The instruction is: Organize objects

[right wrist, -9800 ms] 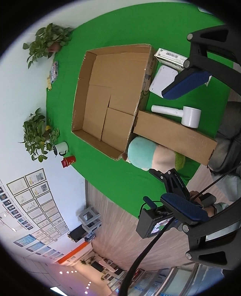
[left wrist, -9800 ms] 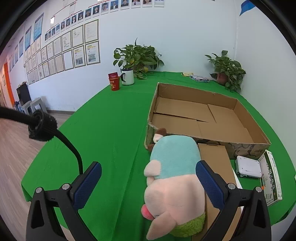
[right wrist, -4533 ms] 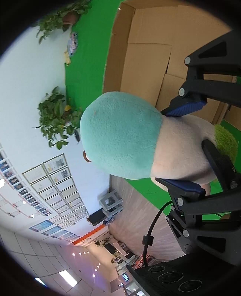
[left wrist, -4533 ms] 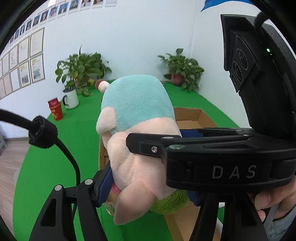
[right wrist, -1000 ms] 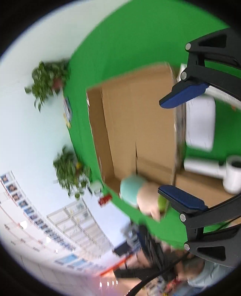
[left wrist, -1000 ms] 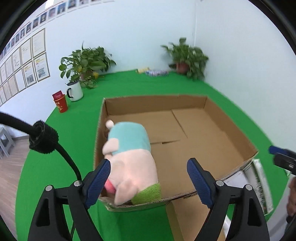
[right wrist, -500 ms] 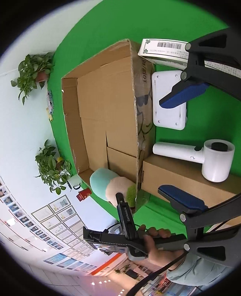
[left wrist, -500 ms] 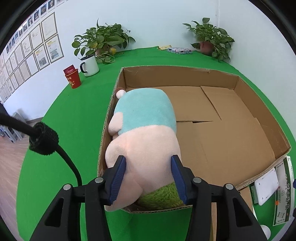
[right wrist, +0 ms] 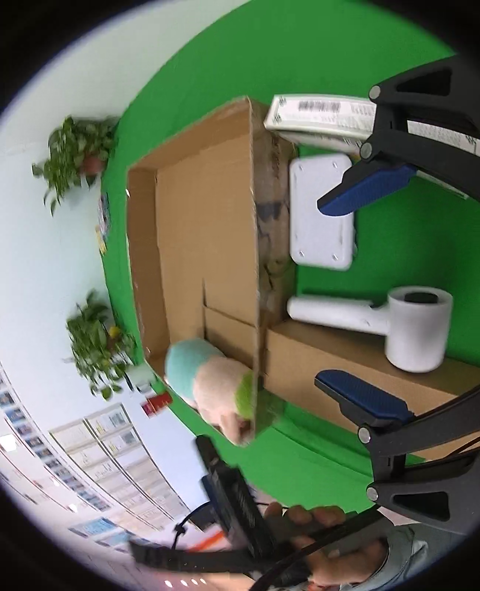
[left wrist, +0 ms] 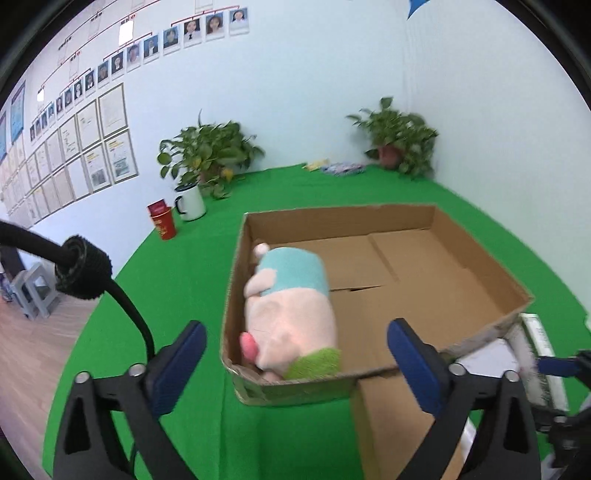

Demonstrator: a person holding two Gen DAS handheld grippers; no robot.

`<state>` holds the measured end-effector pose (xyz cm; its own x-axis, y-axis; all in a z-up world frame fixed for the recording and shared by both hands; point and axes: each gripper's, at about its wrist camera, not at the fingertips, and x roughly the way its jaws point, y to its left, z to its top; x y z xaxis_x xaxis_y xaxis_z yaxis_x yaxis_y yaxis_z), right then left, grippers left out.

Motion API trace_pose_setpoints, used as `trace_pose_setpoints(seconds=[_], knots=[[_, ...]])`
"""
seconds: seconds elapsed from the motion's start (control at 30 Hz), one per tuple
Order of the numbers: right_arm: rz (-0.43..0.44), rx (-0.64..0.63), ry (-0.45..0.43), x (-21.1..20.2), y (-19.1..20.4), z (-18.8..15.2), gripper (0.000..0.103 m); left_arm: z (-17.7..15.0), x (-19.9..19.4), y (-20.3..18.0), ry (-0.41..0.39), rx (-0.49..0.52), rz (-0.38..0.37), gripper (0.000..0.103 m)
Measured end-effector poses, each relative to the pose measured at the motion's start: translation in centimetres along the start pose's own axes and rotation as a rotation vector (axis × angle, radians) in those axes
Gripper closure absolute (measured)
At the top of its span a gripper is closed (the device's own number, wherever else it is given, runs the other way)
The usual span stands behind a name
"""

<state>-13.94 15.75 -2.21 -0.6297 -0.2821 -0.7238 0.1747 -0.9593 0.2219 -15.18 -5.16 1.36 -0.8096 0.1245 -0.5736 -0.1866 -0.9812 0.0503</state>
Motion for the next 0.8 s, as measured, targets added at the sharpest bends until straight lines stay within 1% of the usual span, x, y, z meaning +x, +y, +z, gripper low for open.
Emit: trace_pose_setpoints(seconds=[0.07,0.1,0.17,0.23,0.33,0.43,0.5,0.53,0.57,0.63,0.7,0.73,0.8], knots=[[0.01,-0.022,0.021,0.1,0.5,-0.6,0.017,-0.8,-1.6,0.0,0.003,-0.031,-0.069,0.0],[0.02,-0.027,0.027,0.0,0.7,-0.9,0.017,-1.5,-2.3,0.1,0.021,-0.063,-0.121,0.0],[0.058,-0.031,0.04,-0.2,1.3,-1.8,0.017,-2.7,-3.0,0.4,0.056,-0.113,-0.188,0.0],[0.102,-0.055,0.054,-0.8,2.0,-3.0,0.017,-4.4,-3.5,0.7,0.097,-0.154,-0.218,0.0],[0.157,-0.089,0.068,-1.9,3.1,-5.1,0.017,-7.4,-4.4,0.9,0.149,-0.175,-0.256,0.0],[0.207,-0.137,0.082,-3.2,5.0,-7.5,0.017,-10.4,-4.4,1.2,0.228,-0.212,-0.319,0.0],[0.229,-0.162,0.084,-3.8,6.4,-8.5,0.016,-12.5,-4.0,1.3,0.288,-0.246,-0.372,0.001],[0.232,-0.176,0.086,-4.1,7.3,-9.0,0.016,-13.2,-3.7,1.3,0.309,-0.257,-0.393,0.001],[0.225,-0.196,0.084,-4.2,8.2,-9.4,0.016,-14.0,-3.5,1.2,0.333,-0.279,-0.433,0.001],[0.189,-0.216,0.078,-4.3,9.3,-10.0,0.015,-15.1,-2.9,1.0,0.367,-0.316,-0.51,0.002],[0.164,-0.185,0.105,-3.7,9.7,-10.2,0.015,-16.1,-2.5,0.8,0.399,-0.348,-0.564,0.003],[0.152,-0.171,0.117,-3.5,9.7,-10.4,0.015,-16.3,-2.4,0.8,0.406,-0.354,-0.581,0.006],[0.11,-0.168,0.13,-3.0,10.0,-10.5,0.015,-16.6,-2.4,0.6,0.414,-0.369,-0.6,0.008]])
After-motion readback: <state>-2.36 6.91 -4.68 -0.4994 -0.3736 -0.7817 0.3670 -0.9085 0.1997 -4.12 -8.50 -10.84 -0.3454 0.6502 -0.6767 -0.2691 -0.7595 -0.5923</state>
